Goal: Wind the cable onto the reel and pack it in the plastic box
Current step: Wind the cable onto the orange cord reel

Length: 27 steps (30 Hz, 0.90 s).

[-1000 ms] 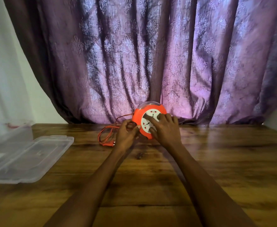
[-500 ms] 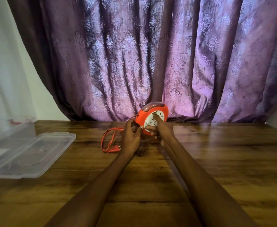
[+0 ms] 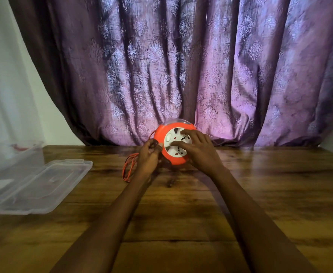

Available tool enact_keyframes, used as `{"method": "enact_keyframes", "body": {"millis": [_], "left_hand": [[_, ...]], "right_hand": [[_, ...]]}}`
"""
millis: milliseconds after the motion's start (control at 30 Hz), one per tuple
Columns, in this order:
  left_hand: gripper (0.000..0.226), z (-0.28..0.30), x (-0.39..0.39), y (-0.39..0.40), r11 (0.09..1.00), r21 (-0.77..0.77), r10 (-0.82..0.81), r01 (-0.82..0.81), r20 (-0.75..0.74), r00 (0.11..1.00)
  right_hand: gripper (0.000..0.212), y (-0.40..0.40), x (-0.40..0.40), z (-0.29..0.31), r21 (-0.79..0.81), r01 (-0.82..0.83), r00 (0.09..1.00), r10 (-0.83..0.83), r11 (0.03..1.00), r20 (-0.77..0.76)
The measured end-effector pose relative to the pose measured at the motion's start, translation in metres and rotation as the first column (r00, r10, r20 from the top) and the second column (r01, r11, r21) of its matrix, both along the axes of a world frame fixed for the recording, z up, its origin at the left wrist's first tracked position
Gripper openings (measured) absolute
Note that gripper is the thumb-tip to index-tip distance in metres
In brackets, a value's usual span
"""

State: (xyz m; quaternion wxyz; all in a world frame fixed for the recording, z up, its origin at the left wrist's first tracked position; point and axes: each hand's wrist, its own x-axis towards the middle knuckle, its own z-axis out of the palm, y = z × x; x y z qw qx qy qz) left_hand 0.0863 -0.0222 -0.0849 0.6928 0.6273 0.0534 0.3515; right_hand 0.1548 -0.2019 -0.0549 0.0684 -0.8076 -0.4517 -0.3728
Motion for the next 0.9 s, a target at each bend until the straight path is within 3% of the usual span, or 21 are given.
{"method": "enact_keyframes", "body": {"millis": [67,200,367,467,633,733,833,900], "left_hand": [[0.003,0.002,-0.003,0.0,0.998,0.058,0.004,-0.005,0.007,1.0],[0.011,0.005,-0.005,-0.002,0.974,0.225,0.032,-0.027,-0.021,0.999],[0.009,0.008,-0.004,-0.007,0.954,0.299,0.043,-0.03,-0.037,0.998],[0.011,0.005,0.0,-0.011,0.948,0.305,0.1,-0.092,-0.01,0.995],[0.015,-0.002,0.005,-0.021,0.942,0.286,0.167,-0.174,0.05,0.985],[0.015,-0.006,0.005,-0.025,0.952,0.242,0.174,-0.187,0.075,0.982],[0.015,-0.008,0.005,-0.03,0.961,0.195,0.181,-0.195,0.087,0.98],[0.019,-0.011,0.006,-0.031,0.954,0.215,0.196,-0.209,0.079,0.977]], "right_hand": [[0.056,0.002,-0.002,-0.001,-0.047,-0.008,1.0,0.009,0.999,0.024],[0.05,0.002,0.006,-0.01,-0.084,0.004,0.997,0.003,0.996,0.083],[0.045,0.001,0.022,-0.022,-0.033,0.023,0.963,-0.013,0.999,0.268],[0.052,0.006,0.024,-0.022,0.069,0.103,0.958,-0.117,0.992,0.263],[0.055,0.015,0.01,-0.019,0.283,0.213,0.972,-0.233,0.935,0.038],[0.059,0.022,0.0,-0.018,0.375,0.273,0.957,-0.209,0.886,-0.202],[0.067,0.034,-0.009,-0.011,0.528,0.372,0.807,0.014,0.763,-0.59],[0.065,0.039,-0.012,-0.008,0.577,0.438,0.665,0.184,0.689,-0.724]]}}
